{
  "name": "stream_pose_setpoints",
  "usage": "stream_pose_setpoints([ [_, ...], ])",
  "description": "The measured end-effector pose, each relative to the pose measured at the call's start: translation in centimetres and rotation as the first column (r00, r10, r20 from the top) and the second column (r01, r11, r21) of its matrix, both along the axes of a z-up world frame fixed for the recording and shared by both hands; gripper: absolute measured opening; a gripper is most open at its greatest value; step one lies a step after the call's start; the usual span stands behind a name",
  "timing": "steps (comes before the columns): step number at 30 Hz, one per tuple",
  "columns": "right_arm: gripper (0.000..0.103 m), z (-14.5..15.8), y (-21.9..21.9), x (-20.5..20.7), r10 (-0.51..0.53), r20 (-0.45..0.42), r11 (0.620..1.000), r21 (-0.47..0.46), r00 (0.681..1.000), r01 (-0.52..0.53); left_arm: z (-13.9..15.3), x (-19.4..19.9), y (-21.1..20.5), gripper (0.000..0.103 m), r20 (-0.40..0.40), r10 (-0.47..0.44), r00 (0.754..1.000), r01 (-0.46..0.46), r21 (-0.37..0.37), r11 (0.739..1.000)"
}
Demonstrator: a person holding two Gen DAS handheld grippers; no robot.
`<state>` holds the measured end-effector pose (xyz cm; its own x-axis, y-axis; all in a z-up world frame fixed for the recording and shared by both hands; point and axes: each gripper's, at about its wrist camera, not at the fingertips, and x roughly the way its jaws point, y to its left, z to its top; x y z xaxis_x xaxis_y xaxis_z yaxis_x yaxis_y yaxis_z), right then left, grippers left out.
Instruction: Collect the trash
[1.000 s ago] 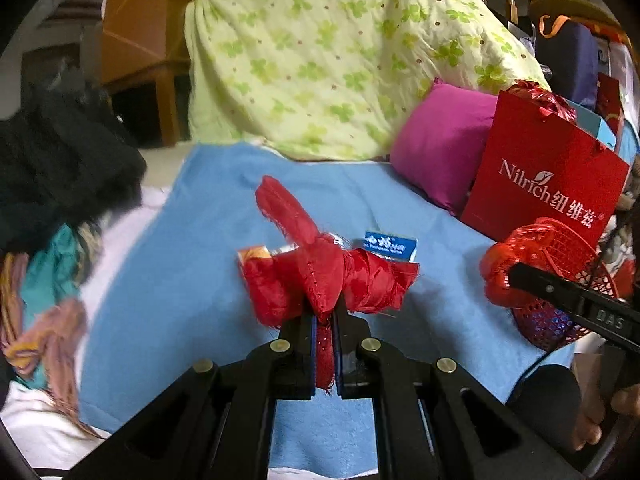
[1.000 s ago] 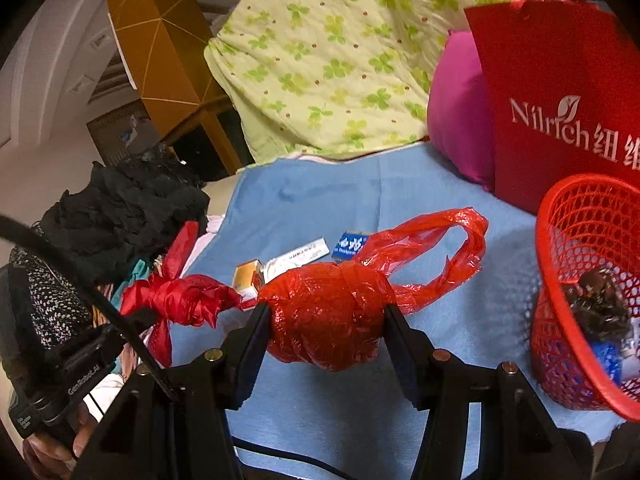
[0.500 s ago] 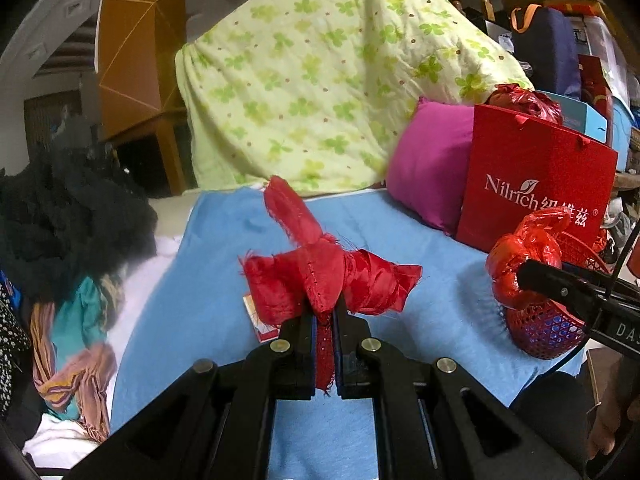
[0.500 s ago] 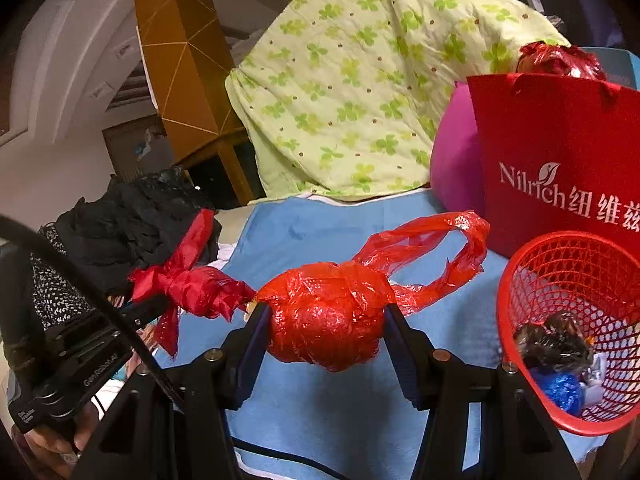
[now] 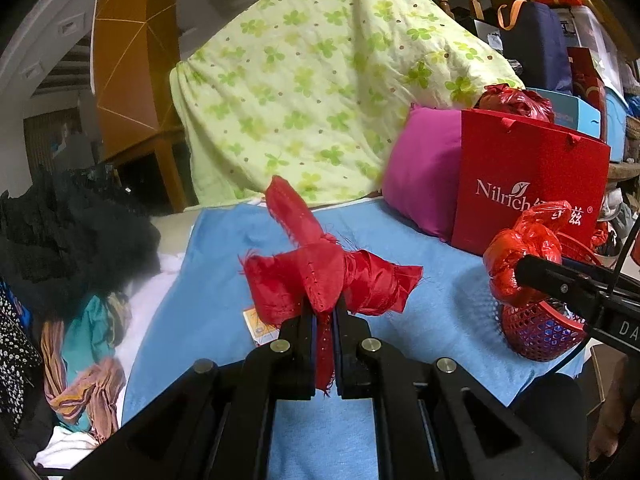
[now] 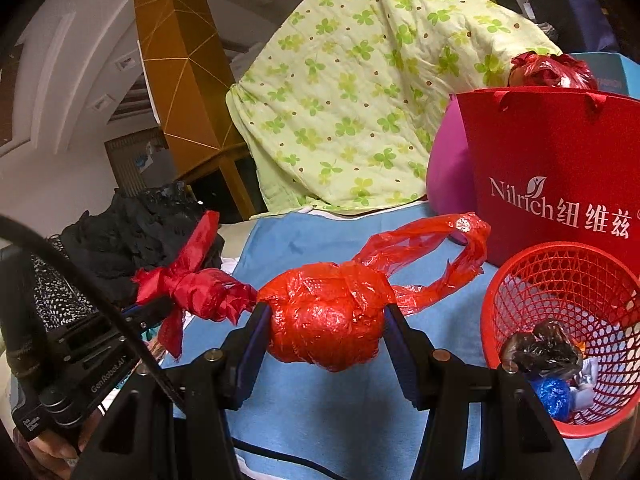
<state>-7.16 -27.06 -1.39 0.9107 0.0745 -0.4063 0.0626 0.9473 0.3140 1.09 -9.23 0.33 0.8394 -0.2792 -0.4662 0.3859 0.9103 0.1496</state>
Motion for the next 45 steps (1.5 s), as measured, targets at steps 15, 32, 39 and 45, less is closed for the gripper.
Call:
stream_pose_setpoints([
  [15, 0.06, 0.2, -0.5, -0.5, -0.011, 0.01, 1.0, 0.013, 1.0, 0.011, 0.2, -0.4, -1.1, 0.007, 0.004, -0.026, 1.0, 0.026, 0.017, 1.0],
  [32, 0.06, 0.3, -1.2, -1.8, -0.041, 0.015, 0.999, 0.034, 0.999, 0.041, -0.3, -1.1, -2.6, 0.007, -0.009, -0.053, 0.999, 0.054, 0.033, 0.998],
  [39, 0.06, 0.4, -1.5, -2.0, -0.051, 0.012, 0.998, 0.042, 0.999, 0.051, -0.2, -1.2, -3.0, 0.007, -0.009, -0.067, 0.998, 0.068, 0.04, 0.997],
  [45, 0.06, 0.4, -1.9, -2.4, -0.066, 0.012, 0.997, 0.051, 0.998, 0.066, -0.3, -1.4, -3.4, 0.007, -0.007, -0.082, 0.997, 0.082, 0.047, 0.996],
])
